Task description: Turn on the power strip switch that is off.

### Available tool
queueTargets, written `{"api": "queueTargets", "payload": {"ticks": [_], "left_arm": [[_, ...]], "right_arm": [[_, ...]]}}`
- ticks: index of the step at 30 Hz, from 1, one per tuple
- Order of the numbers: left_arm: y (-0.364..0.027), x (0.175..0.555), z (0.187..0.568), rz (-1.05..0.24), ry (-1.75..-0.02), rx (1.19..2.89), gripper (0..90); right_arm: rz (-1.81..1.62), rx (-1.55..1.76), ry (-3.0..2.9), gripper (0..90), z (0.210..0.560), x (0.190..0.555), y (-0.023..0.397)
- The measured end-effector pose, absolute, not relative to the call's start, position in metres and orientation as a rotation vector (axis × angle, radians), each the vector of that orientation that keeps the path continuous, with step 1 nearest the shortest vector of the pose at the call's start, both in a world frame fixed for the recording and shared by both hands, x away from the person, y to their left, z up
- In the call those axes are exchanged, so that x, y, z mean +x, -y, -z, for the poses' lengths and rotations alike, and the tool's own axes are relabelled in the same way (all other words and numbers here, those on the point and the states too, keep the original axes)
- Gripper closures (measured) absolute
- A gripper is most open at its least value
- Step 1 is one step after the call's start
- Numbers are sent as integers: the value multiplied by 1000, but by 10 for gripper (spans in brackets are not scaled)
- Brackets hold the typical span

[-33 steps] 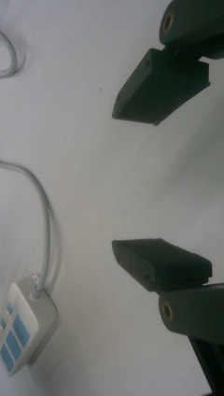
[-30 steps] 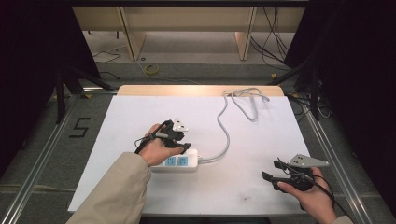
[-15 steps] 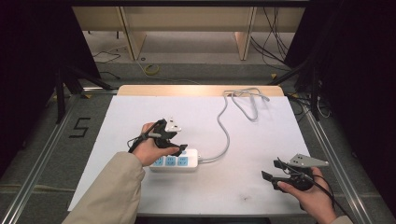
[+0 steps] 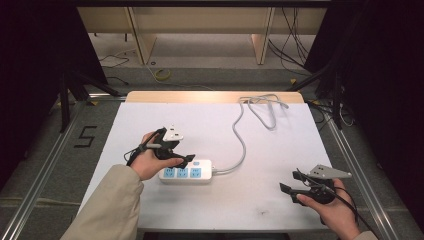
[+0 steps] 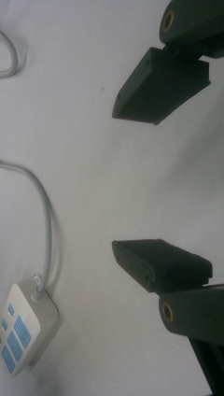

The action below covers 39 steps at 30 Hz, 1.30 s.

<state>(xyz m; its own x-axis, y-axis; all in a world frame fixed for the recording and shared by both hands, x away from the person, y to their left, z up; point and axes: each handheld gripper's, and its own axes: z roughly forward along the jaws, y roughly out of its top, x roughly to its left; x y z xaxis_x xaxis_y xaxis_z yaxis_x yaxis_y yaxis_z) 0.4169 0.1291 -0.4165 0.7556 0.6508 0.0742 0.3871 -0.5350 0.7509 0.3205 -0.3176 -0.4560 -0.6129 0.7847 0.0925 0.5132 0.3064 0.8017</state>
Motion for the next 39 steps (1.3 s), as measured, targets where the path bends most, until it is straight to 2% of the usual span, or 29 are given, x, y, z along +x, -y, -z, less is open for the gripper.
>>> {"api": "queueTargets", "payload": {"ticks": [8,14,39], "left_arm": [[-137,410,418,-449,-769,2194,175],[-148,407,417,-501,-770,2204,184],[-190,392,429,-514,-844,2150,160]], "right_arm": [[-1212,1169,-2261,305,456,320,317],[-1214,1167,-2264,303,456,321,317],[-1216,1168,-2266,302,457,321,316]]}}
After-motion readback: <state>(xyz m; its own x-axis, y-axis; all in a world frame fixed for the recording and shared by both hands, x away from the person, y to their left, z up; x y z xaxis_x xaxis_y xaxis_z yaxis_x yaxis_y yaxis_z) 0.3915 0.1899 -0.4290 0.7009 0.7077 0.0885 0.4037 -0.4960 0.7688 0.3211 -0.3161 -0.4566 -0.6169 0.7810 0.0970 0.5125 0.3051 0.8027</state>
